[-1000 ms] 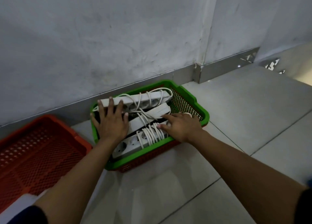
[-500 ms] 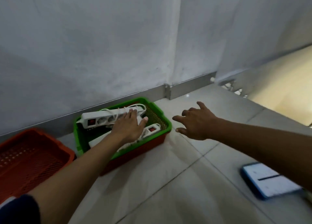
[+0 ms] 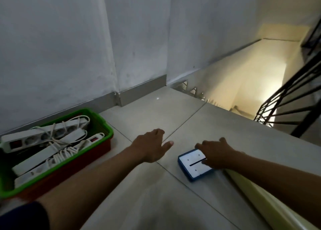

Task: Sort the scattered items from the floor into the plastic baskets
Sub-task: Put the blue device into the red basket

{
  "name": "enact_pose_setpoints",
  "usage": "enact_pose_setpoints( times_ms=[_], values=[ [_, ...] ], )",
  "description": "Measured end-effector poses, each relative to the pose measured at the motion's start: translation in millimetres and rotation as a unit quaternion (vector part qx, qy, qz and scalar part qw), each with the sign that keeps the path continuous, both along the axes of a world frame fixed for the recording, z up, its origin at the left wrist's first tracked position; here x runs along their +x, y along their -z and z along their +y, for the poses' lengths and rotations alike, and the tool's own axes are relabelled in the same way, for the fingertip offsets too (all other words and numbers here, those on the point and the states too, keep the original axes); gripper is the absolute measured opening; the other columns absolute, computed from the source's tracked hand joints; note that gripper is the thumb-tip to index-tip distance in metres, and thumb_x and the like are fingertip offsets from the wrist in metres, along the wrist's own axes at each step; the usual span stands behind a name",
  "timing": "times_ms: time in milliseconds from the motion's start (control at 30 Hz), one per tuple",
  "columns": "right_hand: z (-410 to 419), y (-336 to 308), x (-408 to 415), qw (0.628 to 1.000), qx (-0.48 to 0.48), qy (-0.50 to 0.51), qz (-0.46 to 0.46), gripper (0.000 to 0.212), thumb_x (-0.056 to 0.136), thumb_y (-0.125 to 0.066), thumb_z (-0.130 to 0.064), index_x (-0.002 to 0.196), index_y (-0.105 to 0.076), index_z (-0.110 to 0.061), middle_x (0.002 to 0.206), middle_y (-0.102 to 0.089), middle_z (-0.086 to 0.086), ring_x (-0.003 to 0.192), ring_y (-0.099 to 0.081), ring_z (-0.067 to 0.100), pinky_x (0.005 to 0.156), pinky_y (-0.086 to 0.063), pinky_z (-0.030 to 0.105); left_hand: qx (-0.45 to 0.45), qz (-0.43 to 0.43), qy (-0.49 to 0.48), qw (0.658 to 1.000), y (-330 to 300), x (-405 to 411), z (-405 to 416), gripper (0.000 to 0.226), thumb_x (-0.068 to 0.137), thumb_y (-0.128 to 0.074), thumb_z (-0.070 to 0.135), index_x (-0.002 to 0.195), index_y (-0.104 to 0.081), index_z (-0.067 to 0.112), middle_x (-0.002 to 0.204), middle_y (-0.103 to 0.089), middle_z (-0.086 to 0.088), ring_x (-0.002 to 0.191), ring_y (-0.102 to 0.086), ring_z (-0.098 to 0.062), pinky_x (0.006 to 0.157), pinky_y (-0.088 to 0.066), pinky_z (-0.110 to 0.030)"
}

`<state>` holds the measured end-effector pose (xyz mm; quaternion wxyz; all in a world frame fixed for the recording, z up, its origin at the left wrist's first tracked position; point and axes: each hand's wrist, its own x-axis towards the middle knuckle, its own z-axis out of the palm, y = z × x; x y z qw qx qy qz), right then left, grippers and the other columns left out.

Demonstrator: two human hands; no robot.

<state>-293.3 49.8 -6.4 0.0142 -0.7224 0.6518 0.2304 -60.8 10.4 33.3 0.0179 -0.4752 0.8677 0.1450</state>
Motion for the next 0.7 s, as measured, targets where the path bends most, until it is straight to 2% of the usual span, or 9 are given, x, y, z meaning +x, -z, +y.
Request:
enact_pose_setpoints(
  times_ms=[167, 300, 400, 467, 533, 567, 700],
  values=[
    [22, 45, -16, 0.998, 0.052, -0.04, 0.005, 0.056, 0.095, -0.049, -0.026, 0.146, -0.027, -0.019, 0.144, -0.039, 0.01, 0.129, -0.045, 0.028, 0.107, -0.027, 0.053, 0.01, -0.051, 0.039, 0.998, 28, -32, 18, 0.068, 0.094, -0.024, 0.056, 0.145, -0.023, 0.011, 0.153, -0.03, -0.009, 0.131, -0.042, -0.028, 0.106, -0.037, -0.042],
    [30, 62, -11, 0.996, 0.037, -0.079, 0.005, 0.052, 0.094, -0.05, -0.012, 0.142, -0.029, -0.013, 0.134, -0.045, 0.018, 0.117, -0.049, 0.033, 0.1, -0.036, 0.049, 0.032, -0.073, 0.038, 0.996, 48, -33, 24, 0.065, 0.094, -0.026, 0.056, 0.144, -0.024, 0.014, 0.151, -0.033, -0.007, 0.128, -0.044, -0.026, 0.105, -0.038, -0.042],
    [31, 66, -6, 0.979, -0.058, -0.194, 0.018, 0.034, 0.085, -0.061, -0.01, 0.119, -0.054, -0.008, 0.11, -0.062, 0.018, 0.094, -0.062, 0.03, 0.092, -0.043, 0.042, 0.039, -0.081, 0.03, 0.996, 61, -26, 25, 0.063, 0.094, -0.03, 0.054, 0.143, -0.025, 0.015, 0.15, -0.035, -0.007, 0.128, -0.045, -0.025, 0.105, -0.038, -0.041],
    [35, 63, -1, 0.972, -0.071, -0.225, 0.008, 0.022, 0.087, -0.057, -0.01, 0.108, -0.059, -0.006, 0.103, -0.063, 0.017, 0.089, -0.062, 0.031, 0.09, -0.043, 0.042, 0.04, -0.084, 0.023, 0.995, 71, -22, 27, 0.064, 0.093, -0.035, 0.054, 0.143, -0.024, 0.015, 0.148, -0.036, -0.007, 0.128, -0.044, -0.025, 0.105, -0.037, -0.041],
    [41, 68, 8, 0.966, -0.059, -0.25, -0.021, 0.022, 0.094, -0.042, -0.008, 0.113, -0.054, -0.003, 0.108, -0.058, 0.02, 0.094, -0.056, 0.034, 0.092, -0.036, 0.045, 0.045, -0.086, 0.014, 0.995, 82, -22, 29, 0.072, 0.089, -0.042, 0.057, 0.143, -0.022, 0.015, 0.148, -0.035, -0.008, 0.129, -0.043, -0.025, 0.105, -0.036, -0.041],
    [44, 71, 13, 0.963, -0.061, -0.26, -0.034, 0.023, 0.096, -0.041, -0.008, 0.114, -0.054, -0.002, 0.107, -0.058, 0.019, 0.093, -0.056, 0.033, 0.09, -0.036, 0.045, 0.051, -0.084, 0.009, 0.995, 87, -23, 32, 0.078, 0.085, -0.045, 0.061, 0.144, -0.02, 0.015, 0.149, -0.033, -0.008, 0.13, -0.041, -0.025, 0.105, -0.035, -0.042],
    [55, 73, 43, 0.942, -0.035, -0.315, -0.11, 0.027, 0.089, -0.057, -0.008, 0.115, -0.058, -0.008, 0.109, -0.061, 0.017, 0.1, -0.058, 0.031, 0.093, -0.037, 0.048, 0.094, -0.087, -0.01, 0.992, 119, -28, 48, 0.11, 0.071, -0.058, 0.068, 0.148, 0.002, 0.017, 0.155, -0.015, -0.014, 0.139, -0.025, -0.032, 0.109, -0.027, -0.051]
  ],
)
